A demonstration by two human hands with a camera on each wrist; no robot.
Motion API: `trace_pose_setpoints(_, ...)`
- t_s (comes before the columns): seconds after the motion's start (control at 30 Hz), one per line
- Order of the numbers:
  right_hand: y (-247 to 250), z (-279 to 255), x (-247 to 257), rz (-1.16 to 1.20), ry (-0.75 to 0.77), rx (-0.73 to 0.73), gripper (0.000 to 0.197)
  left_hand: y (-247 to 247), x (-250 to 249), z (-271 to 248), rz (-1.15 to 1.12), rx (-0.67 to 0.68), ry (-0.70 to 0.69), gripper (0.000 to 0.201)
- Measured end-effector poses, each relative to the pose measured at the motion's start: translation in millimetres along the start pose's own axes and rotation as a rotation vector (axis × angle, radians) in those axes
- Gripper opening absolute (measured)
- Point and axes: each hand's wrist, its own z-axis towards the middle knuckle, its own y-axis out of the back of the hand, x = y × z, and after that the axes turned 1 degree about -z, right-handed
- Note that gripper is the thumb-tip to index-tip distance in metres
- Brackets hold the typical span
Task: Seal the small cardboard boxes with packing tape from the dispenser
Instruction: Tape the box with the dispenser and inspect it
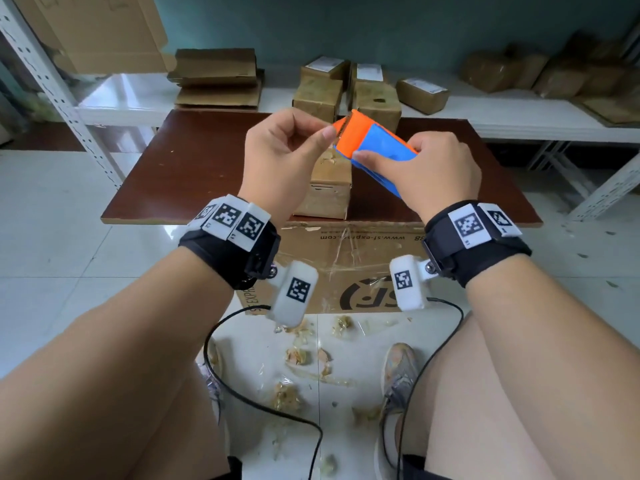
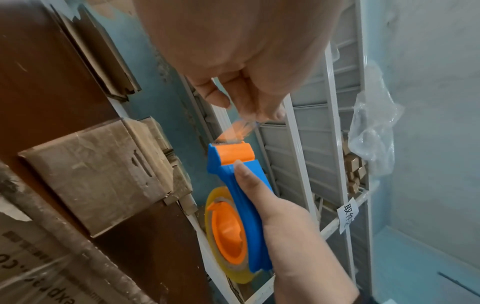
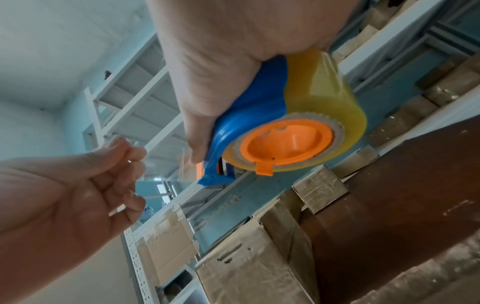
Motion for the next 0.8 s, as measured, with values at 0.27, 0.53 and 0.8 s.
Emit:
trace_pose_setpoints(0.27,-12.2,41.2,-57.0,0.322,-0.459,0.102,0.071,-9.4,-17.5,-13.8,0.065,0.076,-0.187,0.011)
trace_pose_setpoints(0.53,-58.9,57.5,-54.0,0.132,-0.283,0.362,0.041,15.7,7.8,18.0,-0.036,0.04,0.156,0.011)
trace_pose_setpoints(0.8,-66.1,51.3,-5.9,0.54,-0.172,0.235,0.043,28.1,16.0,23.3,-0.192,0.0,0.274,0.012)
